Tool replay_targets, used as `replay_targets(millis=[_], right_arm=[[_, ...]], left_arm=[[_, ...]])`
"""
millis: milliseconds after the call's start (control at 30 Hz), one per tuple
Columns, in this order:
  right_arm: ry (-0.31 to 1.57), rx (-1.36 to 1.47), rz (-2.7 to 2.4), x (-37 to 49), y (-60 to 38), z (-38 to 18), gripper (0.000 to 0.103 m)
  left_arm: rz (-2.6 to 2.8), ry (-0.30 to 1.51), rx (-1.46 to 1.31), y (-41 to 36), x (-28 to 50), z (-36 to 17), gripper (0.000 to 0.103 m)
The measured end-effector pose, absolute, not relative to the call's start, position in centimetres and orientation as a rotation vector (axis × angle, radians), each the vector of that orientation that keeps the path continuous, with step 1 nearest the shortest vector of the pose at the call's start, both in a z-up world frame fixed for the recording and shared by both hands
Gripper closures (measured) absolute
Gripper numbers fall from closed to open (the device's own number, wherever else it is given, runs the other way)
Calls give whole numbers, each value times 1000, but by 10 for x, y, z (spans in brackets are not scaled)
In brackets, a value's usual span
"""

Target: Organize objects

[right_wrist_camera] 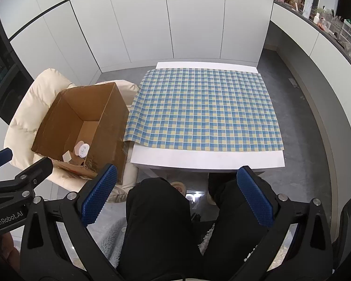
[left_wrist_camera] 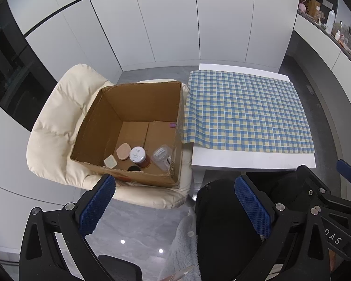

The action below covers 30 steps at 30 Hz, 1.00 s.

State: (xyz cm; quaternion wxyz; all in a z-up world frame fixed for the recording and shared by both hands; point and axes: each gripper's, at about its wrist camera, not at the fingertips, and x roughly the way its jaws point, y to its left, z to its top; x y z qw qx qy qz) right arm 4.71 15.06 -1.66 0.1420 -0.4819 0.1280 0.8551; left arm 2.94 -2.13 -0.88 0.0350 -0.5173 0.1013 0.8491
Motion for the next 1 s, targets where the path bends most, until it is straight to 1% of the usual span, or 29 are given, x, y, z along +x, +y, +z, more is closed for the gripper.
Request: replay_targets(millis=[1000], right_arm=[[389,-1411,2455,50,154,-22,0]], left_arm=[[2567,285,-1593,-17,30,-12,1]])
